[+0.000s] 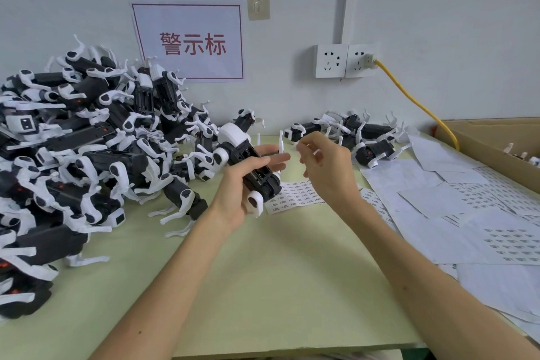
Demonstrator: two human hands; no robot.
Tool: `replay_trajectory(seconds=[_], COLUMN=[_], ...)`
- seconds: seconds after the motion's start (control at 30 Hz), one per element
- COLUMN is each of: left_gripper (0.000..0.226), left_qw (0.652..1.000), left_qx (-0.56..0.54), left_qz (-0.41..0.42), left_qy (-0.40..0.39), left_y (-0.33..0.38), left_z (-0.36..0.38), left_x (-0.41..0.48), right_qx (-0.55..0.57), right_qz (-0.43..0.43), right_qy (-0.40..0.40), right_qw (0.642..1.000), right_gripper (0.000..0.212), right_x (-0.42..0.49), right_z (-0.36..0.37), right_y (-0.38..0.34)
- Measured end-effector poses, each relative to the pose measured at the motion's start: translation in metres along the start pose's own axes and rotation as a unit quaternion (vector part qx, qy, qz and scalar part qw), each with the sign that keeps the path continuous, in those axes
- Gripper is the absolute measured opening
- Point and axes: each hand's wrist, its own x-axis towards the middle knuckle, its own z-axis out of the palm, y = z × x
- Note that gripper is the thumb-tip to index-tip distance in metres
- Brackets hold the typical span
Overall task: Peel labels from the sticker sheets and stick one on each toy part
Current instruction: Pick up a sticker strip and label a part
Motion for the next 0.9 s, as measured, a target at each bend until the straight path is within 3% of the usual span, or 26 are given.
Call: replay_trajectory(seconds=[0.23, 0.4, 0.63, 0.73, 0.8, 0.9], left_gripper=[0.028, 0.036, 0.035, 0.037, 0.036, 0.034], left_qw=[0.997, 0.995, 0.995, 0.996, 0.998, 0.998], left_qx=[-0.075, -0.102, -0.100, -0.083, -0.058, -0.018], left_qz=[-0.022, -0.012, -0.002, 0.009, 0.026, 0.054], left_qy=[-0.009, -0.017, -0.019, -0.008, 0.000, -0.009], left_y=[-0.002, -0.001, 0.000, -0.001, -0.003, -0.005], left_z=[0.000, -0.001, 0.001, 0.001, 0.001, 0.002], left_x=[0.000, 0.002, 0.000, 0.000, 0.000, 0.000], right_qx=[-0.044, -0.039, -0.022, 0.070, 0.181, 0.356], right_qz=[-0.078, -0.094, -0.042, 0.068, 0.185, 0.316], right_qy=[-0.013, -0.024, -0.039, -0.064, -0.133, -0.222], right_qw=[0.996, 0.995, 0.998, 0.993, 0.957, 0.851], right_gripper=[0.009, 0.007, 0.010, 0.019, 0.024, 0.031], right_x=[0.000, 0.000, 0.000, -0.001, 0.000, 0.001], right_z=[-0.001, 0.000, 0.002, 0.001, -0.001, -0.003], right_y=[0.000, 0.000, -0.001, -0.005, -0.008, -0.011])
